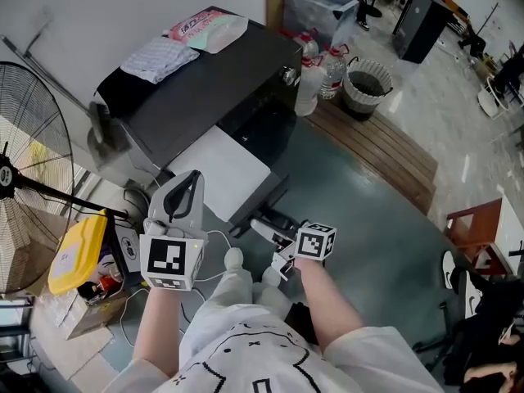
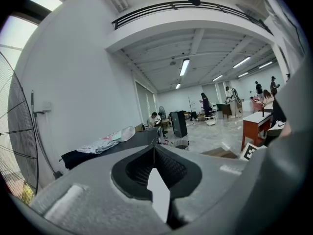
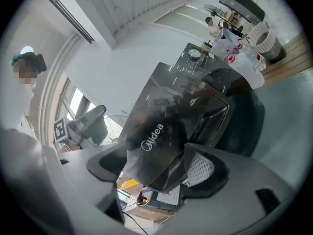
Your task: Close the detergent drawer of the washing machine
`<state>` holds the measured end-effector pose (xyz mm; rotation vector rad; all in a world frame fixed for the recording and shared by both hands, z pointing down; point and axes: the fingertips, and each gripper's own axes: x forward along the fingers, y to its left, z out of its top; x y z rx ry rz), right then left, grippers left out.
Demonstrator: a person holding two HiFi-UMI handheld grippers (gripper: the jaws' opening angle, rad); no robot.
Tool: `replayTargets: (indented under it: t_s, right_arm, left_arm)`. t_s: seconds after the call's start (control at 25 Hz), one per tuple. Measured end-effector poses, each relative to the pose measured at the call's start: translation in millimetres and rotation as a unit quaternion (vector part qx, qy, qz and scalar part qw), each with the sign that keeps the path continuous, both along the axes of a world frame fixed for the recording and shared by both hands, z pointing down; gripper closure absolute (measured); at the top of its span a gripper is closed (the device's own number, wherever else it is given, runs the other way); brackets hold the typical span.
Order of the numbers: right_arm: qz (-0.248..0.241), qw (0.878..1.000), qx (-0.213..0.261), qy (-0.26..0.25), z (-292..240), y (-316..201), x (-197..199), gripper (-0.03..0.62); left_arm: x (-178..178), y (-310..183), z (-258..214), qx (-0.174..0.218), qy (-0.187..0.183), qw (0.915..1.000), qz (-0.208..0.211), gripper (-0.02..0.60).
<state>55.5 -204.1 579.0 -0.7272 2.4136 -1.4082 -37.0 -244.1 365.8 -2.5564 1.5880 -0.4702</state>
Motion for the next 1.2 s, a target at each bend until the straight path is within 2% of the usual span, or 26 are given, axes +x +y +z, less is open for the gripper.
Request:
replayTargets:
  t_s: [1.2]
  right_arm:
    - [-0.006,1.0,-0.008,0.01,-6,-34,-41,0.24]
  left_arm:
    - [-50,-35,-4,0.0,0.016,0.9997,-0.02,0.563]
